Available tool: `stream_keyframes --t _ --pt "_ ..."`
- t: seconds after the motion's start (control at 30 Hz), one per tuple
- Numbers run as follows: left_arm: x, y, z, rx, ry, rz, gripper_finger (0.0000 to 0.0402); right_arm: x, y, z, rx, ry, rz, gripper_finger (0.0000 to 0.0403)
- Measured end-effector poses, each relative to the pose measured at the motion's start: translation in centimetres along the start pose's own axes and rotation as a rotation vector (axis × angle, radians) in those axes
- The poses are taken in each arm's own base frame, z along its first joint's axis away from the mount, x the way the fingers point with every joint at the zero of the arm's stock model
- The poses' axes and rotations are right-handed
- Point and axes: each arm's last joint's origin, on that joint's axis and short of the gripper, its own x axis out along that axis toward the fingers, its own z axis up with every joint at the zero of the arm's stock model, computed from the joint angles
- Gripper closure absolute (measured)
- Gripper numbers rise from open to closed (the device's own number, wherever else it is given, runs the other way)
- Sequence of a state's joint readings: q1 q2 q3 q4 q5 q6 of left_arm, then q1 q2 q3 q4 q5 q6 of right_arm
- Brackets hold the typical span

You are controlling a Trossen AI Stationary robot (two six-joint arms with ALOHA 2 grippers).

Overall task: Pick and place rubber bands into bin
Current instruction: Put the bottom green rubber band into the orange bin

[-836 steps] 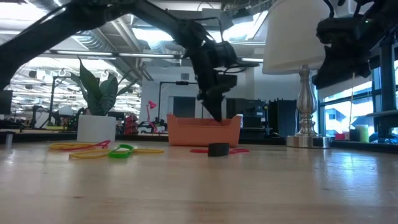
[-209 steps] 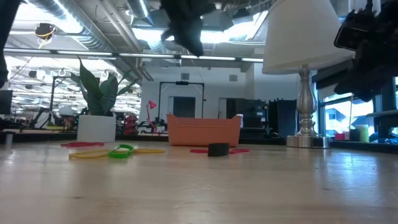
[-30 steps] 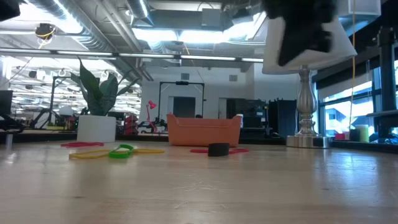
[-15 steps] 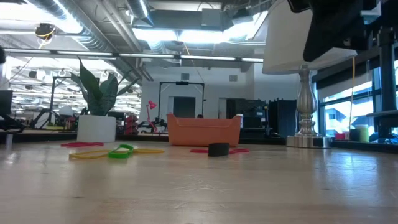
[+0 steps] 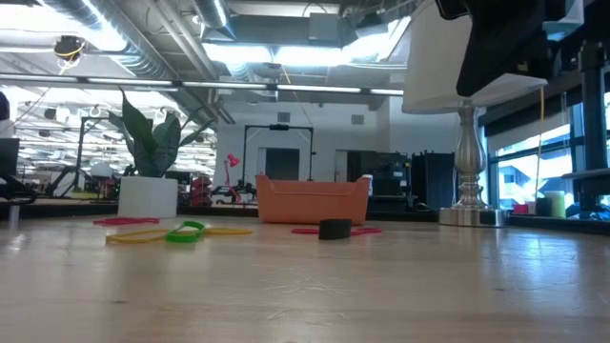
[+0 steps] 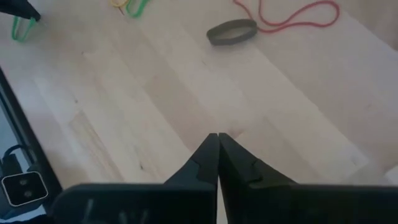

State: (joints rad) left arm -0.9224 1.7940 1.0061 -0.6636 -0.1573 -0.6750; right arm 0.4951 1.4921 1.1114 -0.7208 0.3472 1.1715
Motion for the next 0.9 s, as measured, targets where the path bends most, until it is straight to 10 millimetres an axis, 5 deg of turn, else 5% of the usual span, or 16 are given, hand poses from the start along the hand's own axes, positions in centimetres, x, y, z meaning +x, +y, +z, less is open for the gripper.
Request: stream_keyframes --t 0.23,0.43,0.7,0.9 --pt "-1.9 0.9 -0.7 -0.037 0.023 0.01 0.0399 0.2 -0.3 0.6 -0.061 -0.007 -0.018 0.0396" --pt "-5.6 2.5 -0.9 -0.108 -0.086 0.036 0.0399 0.9 -0.7 0.0 -0.214 -0.021 -0.027 0.04" --pt "-10.6 6.8 -0.2 -0.254 -0.273 0.002 0.0399 5.3 -3.2 -3.1 -0.211 -0.054 0.212 0.0401" --pt "-12.5 12.1 1.3 -0.265 -0.316 -0.032 0.0399 5.5 -6.3 -4.5 -0.227 -0.14 0.349 0.0401"
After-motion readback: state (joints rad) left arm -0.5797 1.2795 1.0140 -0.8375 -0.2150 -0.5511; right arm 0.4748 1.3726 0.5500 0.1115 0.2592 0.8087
